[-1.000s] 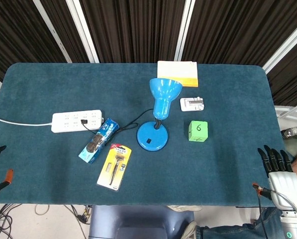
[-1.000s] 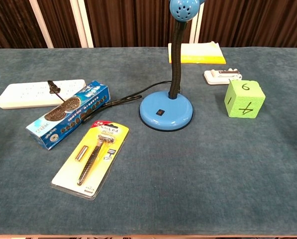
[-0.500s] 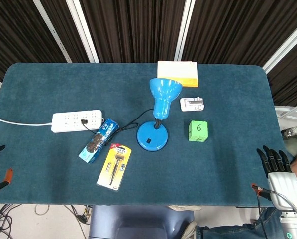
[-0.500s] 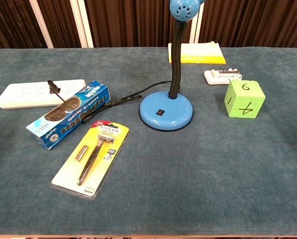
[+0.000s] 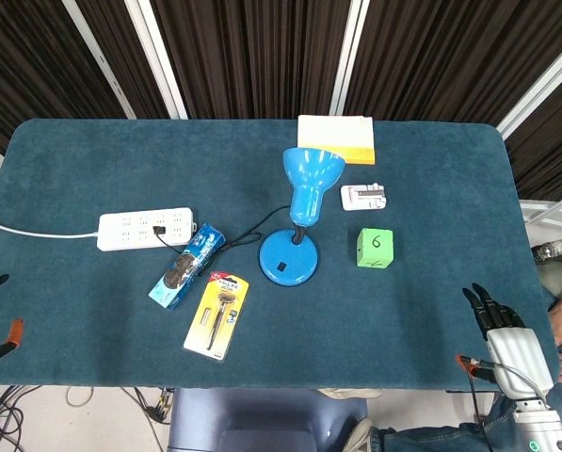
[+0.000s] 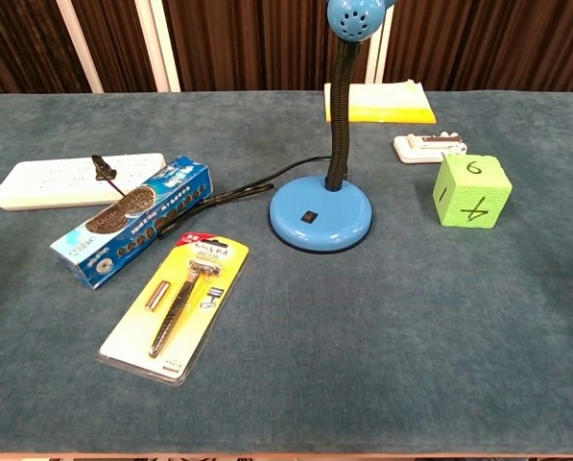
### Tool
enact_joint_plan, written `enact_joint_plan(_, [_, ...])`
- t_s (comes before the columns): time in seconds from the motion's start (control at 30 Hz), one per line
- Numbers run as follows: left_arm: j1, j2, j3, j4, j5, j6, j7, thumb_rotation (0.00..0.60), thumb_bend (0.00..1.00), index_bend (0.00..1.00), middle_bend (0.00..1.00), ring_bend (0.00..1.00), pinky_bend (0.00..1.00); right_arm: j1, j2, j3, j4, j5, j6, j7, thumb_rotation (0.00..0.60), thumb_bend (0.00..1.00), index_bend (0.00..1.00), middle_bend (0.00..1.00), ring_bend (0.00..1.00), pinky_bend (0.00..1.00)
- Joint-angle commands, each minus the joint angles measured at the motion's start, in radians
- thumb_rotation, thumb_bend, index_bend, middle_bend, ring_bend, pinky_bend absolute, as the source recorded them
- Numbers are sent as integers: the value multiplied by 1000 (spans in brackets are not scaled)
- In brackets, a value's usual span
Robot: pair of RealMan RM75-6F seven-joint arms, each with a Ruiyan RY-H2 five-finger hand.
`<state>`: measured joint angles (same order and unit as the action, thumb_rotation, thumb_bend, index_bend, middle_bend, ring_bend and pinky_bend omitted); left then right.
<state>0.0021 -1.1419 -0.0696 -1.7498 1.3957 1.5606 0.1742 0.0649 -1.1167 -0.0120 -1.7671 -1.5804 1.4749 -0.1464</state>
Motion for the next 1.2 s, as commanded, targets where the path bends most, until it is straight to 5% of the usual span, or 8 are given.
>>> enact_joint_plan(0.03, [0,0,0,0,-1,0,2,600,392,160,0,0,0,49,21,8,-53,11,-80,-11,600,344,0,307,416,374])
enact_joint_plan(0.23, [0,0,-1,-1,-3,0,2,600,392,160,0,0,0,166,33,53,-139,83,-262,-74,600,518,0,521,651,486])
enact_joint_plan(0.53, [-1,2,-5,-2,-19,-9,-2,600,392,160,0,0,0,387,-89,150,-197,375,-528,-292,600,768,0,733,829,607])
enact_joint_plan(0.9, [-3,7,-12,-3,-42,-20,-10,600,392,160,0,0,0,595,-346,220,-100,706,-546,-505,600,847,0,795,878,715])
enact_joint_plan(1.2, [-2,13,-12,-6,-45,-22,-21,600,392,160,0,0,0,743,-465,258,-21,920,-521,-614,600,846,0,797,878,781])
